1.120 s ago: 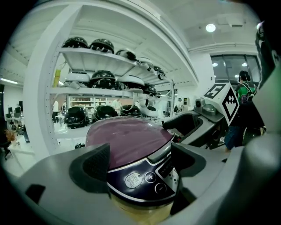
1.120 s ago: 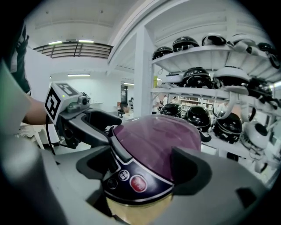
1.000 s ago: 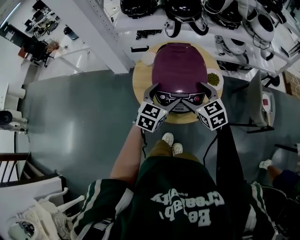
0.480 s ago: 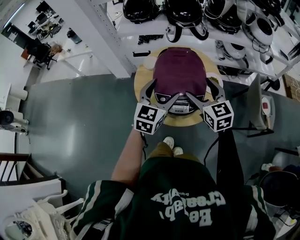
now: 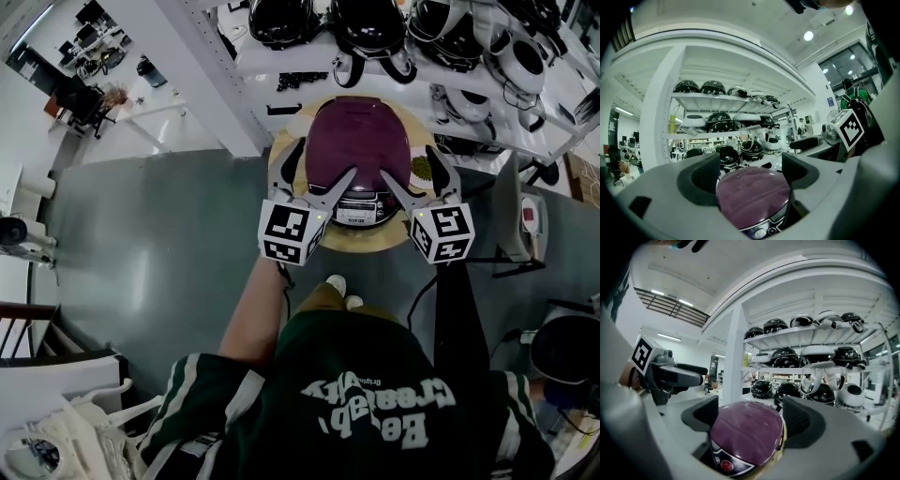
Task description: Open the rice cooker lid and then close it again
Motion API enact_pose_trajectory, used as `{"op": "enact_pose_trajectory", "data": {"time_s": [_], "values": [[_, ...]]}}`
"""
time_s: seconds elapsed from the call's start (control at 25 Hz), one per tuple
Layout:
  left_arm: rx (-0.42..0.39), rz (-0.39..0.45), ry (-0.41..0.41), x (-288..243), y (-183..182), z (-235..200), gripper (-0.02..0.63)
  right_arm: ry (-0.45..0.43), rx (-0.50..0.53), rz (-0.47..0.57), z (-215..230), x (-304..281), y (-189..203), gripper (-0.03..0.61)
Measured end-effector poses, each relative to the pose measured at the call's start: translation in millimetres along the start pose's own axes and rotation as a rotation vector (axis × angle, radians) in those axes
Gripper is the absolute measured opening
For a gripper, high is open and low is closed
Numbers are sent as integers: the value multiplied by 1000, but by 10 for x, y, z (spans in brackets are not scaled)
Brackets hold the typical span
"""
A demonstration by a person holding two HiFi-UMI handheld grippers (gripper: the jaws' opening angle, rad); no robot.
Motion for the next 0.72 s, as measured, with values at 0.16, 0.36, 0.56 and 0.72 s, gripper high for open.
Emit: {"op": "enact_pose_trajectory", "data": {"time_s": [0.16, 0.36, 0.56, 0.72], "values": [[-12, -1, -5, -12, -44, 34, 413, 4, 4, 12, 0, 17, -42, 425], [20, 2, -2, -42, -48, 88, 364, 9, 0, 22, -5, 10, -63, 365], [17, 11, -71, -30, -118, 45, 59, 56, -23, 57, 26, 42, -156, 281], [27, 25, -90, -5, -150, 13, 2, 72, -5, 43, 23, 73, -168, 134]]}}
Point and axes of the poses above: the fingertips, and each gripper's own axes: x backward along the fingers, z to its right, y out of its underside, the point moved 6 cm from there along x, backward along the fingers, and after that the axes turned 7 degrees about x, right-handed, at the moved point
